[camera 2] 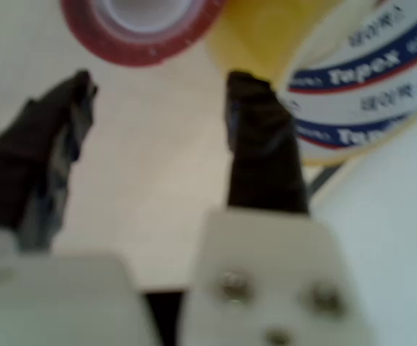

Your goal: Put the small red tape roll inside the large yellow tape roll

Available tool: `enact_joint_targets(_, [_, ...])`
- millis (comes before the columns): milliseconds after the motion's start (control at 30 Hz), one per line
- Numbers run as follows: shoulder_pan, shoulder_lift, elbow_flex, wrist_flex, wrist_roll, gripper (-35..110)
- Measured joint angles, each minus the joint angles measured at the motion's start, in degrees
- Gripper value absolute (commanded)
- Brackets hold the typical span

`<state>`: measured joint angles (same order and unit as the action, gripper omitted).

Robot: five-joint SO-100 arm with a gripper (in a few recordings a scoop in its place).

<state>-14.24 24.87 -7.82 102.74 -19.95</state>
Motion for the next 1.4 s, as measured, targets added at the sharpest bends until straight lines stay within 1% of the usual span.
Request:
enact_joint_targets(233, [0.00, -0.44, 3.69, 0.00, 1.14, 18])
enact_joint_targets(633, [0.70, -6.77, 3.60, -0.53, 2.46, 18])
enact_joint_targets(867, [1.14, -9.49, 0.79, -0.44, 2.55, 18])
enact_joint_targets(967, [1.14, -10.28, -0.62, -0.53, 2.55, 15])
enact_joint_targets(1067, [0.97, -11.34, -0.88, -0.44, 2.64, 2])
enact_joint_targets(1100, [0.88, -11.78, -0.88, -0.44, 2.64, 0])
enact_joint_targets(1400, [0.88, -11.95, -0.88, -0.44, 2.37, 0])
